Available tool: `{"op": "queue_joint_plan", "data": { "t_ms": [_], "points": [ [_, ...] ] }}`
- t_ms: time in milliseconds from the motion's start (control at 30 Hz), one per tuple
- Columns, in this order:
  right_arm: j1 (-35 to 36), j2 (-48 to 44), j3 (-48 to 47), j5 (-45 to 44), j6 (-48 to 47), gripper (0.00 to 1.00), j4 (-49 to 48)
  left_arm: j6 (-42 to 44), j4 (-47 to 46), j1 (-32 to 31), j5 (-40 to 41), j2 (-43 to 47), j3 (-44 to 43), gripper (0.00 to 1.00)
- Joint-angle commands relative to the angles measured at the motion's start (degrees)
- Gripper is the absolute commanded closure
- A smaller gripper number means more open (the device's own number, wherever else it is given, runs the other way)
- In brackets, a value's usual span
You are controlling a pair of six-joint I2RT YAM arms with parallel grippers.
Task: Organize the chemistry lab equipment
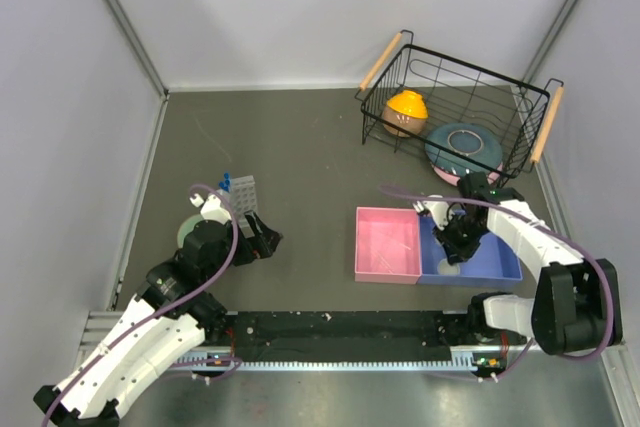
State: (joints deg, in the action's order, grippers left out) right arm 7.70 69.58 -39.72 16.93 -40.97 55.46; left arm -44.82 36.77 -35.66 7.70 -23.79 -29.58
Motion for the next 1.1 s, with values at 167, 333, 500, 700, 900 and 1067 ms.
{"op": "queue_joint_plan", "data": {
  "t_ms": [167, 333, 500, 700, 900, 1067],
  "points": [
    [-0.4, -0.7, -1.0, 0.1, -1.0, 0.75, -1.3, 1.3, -2.7, 0.2, -1.3, -0.6, -2.7, 0.01],
    [-0.5, -6.4, -4.7, -0.9, -1.3, 0.57, 4.3, 2.9, -1.5, 0.3, -0.9, -1.7, -5.0, 0.01],
    [-0.5, -11.3, -12.3, -0.6, -1.2, 0.41, 9.1, 6.3, -0.2, 0.3, 0.2, -3.7, -9.5, 0.01],
    [-0.5, -14.8, -25.0, 2.5, 1.5, 0.17, 11.9, 11.9, 2.0, 0.3, 1.1, -8.6, -19.4, 0.01],
    [-0.4, -14.8, -37.2, 2.6, 9.7, 0.01, 7.9, 17.2, 5.5, 0.7, 3.4, -13.9, -31.1, 0.01],
    [-1.1, -14.0, -40.8, -11.2, 26.0, 0.01, -3.6, 21.9, 8.5, 1.2, 7.1, -17.5, -39.0, 0.01]
  ]
}}
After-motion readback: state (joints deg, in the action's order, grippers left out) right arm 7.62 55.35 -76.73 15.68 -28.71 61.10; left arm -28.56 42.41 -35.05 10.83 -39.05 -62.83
